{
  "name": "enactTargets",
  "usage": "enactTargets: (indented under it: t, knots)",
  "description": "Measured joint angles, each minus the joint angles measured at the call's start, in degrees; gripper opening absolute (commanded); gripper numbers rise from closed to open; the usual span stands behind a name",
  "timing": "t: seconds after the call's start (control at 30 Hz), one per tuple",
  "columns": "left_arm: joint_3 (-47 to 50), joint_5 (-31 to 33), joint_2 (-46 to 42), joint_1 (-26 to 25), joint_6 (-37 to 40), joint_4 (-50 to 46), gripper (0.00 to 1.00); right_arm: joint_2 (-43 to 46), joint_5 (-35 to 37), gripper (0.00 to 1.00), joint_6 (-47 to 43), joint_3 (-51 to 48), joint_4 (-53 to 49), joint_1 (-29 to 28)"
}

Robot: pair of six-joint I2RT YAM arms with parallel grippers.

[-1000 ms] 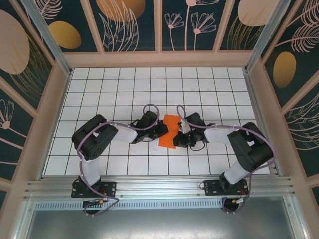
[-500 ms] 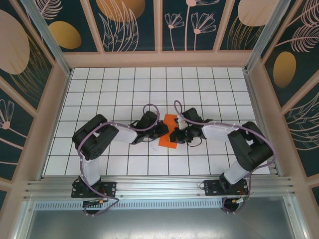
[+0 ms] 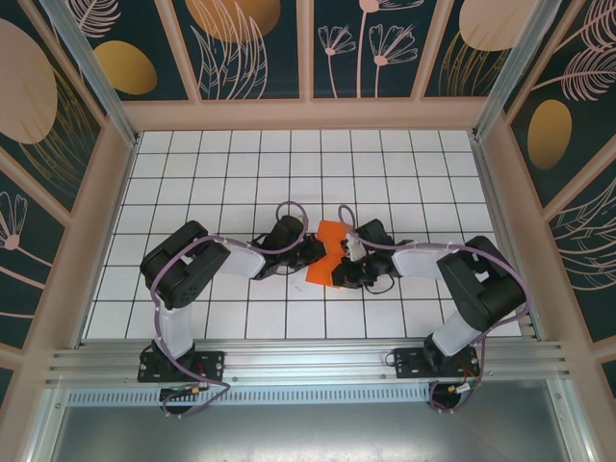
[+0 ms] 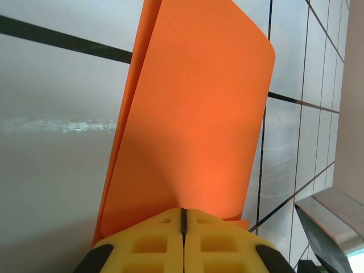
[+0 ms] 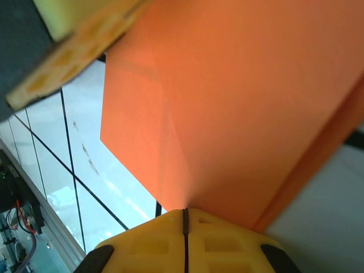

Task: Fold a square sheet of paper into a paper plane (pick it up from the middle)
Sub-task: Fold the triangle a second time at the center of the table.

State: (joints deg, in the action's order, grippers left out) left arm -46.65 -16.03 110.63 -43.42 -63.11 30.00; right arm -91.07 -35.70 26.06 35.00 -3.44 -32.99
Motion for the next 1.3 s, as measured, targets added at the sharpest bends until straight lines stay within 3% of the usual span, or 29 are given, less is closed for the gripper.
enactTargets:
  t: [0.43, 0.63, 0.73, 0.8, 0.83, 1.3]
  knots:
    - [0.28, 0.02, 0.0, 0.0, -0.13, 0.63, 0.08, 4.17, -2.6, 0.11, 0.31, -5.92, 2.95, 2.56]
    - [0.28, -0.02, -0.46, 0.0, 0.09, 0.31, 0.12, 9.73, 0.09, 0.31, 1.66, -4.68, -1.73, 4.09]
    - [0.28, 0.0, -1.44, 0.0, 0.42, -1.49, 0.15, 10.64, 4.98, 0.33, 1.77, -0.83, -3.76, 4.44]
    - [0.28, 0.07, -2.64, 0.0, 0.96, -3.37, 0.18, 10.27, 7.98, 0.46, 1.79, 1.55, -4.17, 4.57]
    - [0.28, 0.11, -3.5, 0.0, 1.22, -4.26, 0.19, 9.86, 9.14, 0.48, 1.99, 2.47, -4.17, 4.63]
    - [1.46, 0.94, -8.26, 0.0, 2.23, -6.71, 0.15, 2.82, 11.8, 0.47, 3.52, 4.33, -3.08, 4.68]
